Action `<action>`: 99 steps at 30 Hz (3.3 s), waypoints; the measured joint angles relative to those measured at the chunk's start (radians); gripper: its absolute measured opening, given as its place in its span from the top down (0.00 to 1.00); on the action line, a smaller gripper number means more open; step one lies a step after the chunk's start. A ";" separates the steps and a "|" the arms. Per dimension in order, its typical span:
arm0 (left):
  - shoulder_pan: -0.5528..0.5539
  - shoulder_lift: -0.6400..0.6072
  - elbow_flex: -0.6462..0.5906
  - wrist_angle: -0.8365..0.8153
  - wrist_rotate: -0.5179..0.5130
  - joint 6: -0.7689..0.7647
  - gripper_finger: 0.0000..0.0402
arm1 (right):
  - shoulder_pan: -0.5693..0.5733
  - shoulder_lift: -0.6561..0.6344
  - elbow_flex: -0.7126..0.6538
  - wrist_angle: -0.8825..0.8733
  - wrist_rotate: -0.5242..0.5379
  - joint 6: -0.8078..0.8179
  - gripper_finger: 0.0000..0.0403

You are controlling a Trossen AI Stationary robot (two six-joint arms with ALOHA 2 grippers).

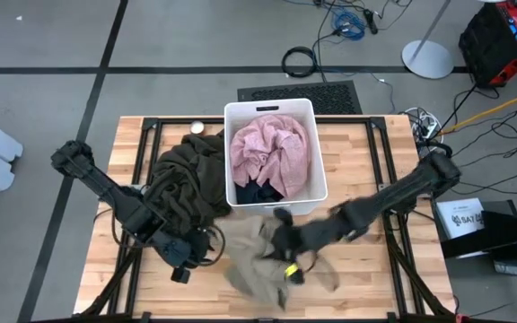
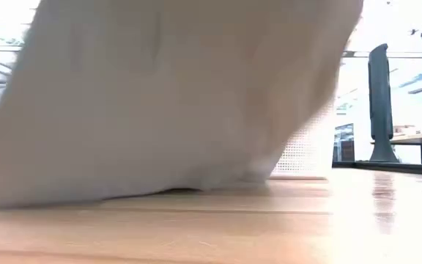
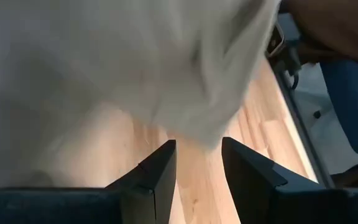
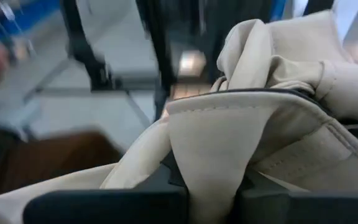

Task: Sort clothes
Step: Put the light brown shorts into the laundry bin, then move the white laundry bin to the top right of the table

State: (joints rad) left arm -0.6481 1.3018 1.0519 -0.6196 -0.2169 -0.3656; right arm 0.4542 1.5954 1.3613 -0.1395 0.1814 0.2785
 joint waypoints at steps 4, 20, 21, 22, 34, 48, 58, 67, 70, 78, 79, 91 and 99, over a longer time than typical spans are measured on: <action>-0.004 0.009 -0.092 0.108 -0.001 -0.002 0.66 | -0.059 -0.153 0.000 0.087 0.012 -0.136 0.95; 0.007 0.010 -0.194 0.357 0.001 0.090 0.66 | -0.627 -0.354 0.003 0.424 -0.052 -0.418 0.95; 0.008 0.010 -0.194 0.370 0.001 0.105 0.66 | -0.667 -0.337 0.003 0.422 -0.080 -0.399 0.95; 0.009 0.010 -0.194 0.379 0.002 0.116 0.66 | -0.699 -0.319 0.003 0.420 -0.105 -0.386 0.95; 0.015 0.010 -0.194 0.384 0.003 0.113 0.66 | -0.833 -0.108 0.003 -0.012 -0.241 -0.211 0.95; 0.016 0.011 -0.194 0.387 0.003 0.110 0.66 | -0.729 0.071 0.005 -0.547 -0.346 -0.118 0.95; 0.049 0.011 -0.194 0.404 0.003 0.111 0.66 | -0.663 0.170 0.005 -0.740 -0.525 -0.053 0.94; 0.060 0.011 -0.194 0.403 0.003 0.137 0.66 | -0.655 0.197 0.004 -0.695 -0.527 -0.015 0.87; 0.060 0.011 -0.194 0.403 0.003 0.137 0.66 | -0.655 0.185 0.003 -0.696 -0.528 0.005 0.78; 0.060 0.011 -0.194 0.406 0.003 0.138 0.66 | -0.657 0.154 0.132 -0.840 -0.553 0.009 0.52; 0.060 0.011 -0.194 0.408 0.004 0.138 0.66 | -0.657 0.155 0.157 -0.859 -0.553 0.009 0.50; 0.059 0.011 -0.194 0.428 0.004 0.137 0.66 | -0.657 0.154 0.507 -1.027 -0.544 0.043 0.44; 0.059 0.011 -0.194 0.426 0.004 0.137 0.66 | -0.655 0.153 0.732 -1.078 -0.544 0.044 0.44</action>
State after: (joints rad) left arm -0.5896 1.3128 0.8581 -0.1935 -0.2132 -0.2287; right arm -0.2009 1.7481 2.0930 -1.2175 -0.3626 0.3221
